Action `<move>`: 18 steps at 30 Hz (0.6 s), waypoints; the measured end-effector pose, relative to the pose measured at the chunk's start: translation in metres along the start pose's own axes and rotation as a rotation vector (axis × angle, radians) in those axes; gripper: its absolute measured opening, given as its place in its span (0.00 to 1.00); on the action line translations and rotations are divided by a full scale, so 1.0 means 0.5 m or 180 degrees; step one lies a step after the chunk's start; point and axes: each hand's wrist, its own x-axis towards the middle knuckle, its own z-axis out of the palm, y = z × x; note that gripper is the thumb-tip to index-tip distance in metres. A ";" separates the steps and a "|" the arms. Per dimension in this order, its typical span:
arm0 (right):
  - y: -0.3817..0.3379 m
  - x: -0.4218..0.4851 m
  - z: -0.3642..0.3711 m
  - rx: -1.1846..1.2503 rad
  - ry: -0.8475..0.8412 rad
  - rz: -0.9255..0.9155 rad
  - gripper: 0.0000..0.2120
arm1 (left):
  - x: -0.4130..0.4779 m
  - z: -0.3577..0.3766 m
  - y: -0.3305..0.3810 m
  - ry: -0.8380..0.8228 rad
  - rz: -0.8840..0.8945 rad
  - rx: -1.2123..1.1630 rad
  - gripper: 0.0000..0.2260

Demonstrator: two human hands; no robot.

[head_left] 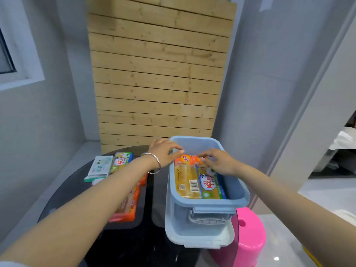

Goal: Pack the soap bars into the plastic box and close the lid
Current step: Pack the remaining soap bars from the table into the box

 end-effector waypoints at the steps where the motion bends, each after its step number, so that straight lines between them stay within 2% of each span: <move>1: -0.013 -0.001 -0.002 0.0397 0.0149 -0.0042 0.15 | -0.009 -0.014 -0.027 0.0132 -0.0049 -0.0163 0.17; 5: -0.133 0.012 0.000 0.1366 0.0394 -0.0283 0.13 | -0.063 -0.074 -0.153 0.0315 -0.0535 -0.0445 0.18; 9: -0.251 0.058 0.035 0.1911 0.0101 -0.0213 0.13 | -0.119 -0.102 -0.241 0.0340 -0.0993 -0.0692 0.19; 15: -0.375 0.154 0.126 0.2298 -0.0566 0.0563 0.19 | -0.186 -0.100 -0.352 0.0323 -0.1583 -0.1031 0.23; 18: -0.386 0.194 0.178 0.2376 -0.0671 0.1088 0.23 | -0.192 -0.076 -0.393 0.0290 -0.1749 -0.1177 0.23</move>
